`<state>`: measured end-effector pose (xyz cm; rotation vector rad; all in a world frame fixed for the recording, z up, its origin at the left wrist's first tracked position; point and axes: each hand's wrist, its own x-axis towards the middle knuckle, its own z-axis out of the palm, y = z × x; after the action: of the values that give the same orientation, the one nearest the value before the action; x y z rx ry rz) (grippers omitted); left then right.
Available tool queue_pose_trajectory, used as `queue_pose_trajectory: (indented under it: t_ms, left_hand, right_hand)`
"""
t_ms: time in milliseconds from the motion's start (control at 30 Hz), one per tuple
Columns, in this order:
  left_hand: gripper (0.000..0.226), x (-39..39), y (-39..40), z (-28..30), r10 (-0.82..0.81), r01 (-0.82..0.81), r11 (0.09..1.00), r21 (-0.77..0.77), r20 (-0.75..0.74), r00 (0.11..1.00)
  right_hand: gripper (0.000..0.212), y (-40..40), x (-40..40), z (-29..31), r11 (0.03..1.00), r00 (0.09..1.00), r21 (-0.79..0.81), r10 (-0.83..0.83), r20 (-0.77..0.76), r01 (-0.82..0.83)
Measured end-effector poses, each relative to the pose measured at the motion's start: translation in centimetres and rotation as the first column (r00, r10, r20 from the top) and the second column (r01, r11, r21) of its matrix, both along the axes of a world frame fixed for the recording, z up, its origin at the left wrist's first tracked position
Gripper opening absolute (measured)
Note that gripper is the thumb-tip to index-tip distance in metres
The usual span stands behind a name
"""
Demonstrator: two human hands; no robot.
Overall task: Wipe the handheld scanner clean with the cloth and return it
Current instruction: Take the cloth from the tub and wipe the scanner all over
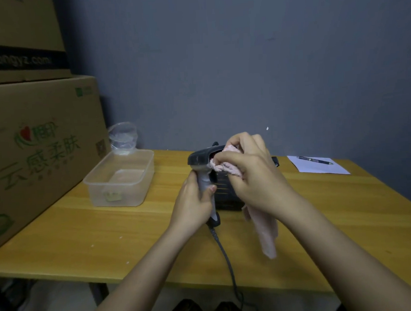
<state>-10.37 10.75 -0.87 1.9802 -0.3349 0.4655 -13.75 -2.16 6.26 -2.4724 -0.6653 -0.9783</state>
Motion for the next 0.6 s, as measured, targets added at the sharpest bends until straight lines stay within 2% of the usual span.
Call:
queue_pose_trajectory:
  t_ms: [200,333,400,500,600]
  left_hand:
    - [0.029,-0.1,-0.1,0.2,-0.023,0.022,0.996,-0.087,-0.011,1.000]
    - [0.029,0.2,0.0,0.0,-0.024,0.019,0.995,-0.102,-0.048,0.999]
    - [0.028,0.4,0.1,-0.2,-0.017,0.010,0.994,-0.110,-0.066,0.998]
    - [0.026,0.4,0.2,-0.2,-0.017,0.010,0.994,-0.111,-0.064,0.998]
    - [0.023,0.3,0.1,-0.1,-0.026,0.019,0.993,-0.115,-0.059,0.998]
  right_hand:
    - [0.036,-0.4,-0.1,0.0,0.988,0.980,-0.002,-0.151,0.131,0.153]
    - [0.023,-0.7,0.3,-0.4,0.921,0.908,-0.127,-0.326,0.263,0.368]
    - [0.022,-0.8,0.5,-0.9,0.924,0.907,-0.127,-0.316,0.277,0.361]
    - [0.034,-1.1,0.4,-1.3,0.975,0.959,0.085,-0.216,0.181,0.204]
    - [0.035,-1.6,0.1,-1.5,0.949,0.973,0.292,-0.172,0.152,0.122]
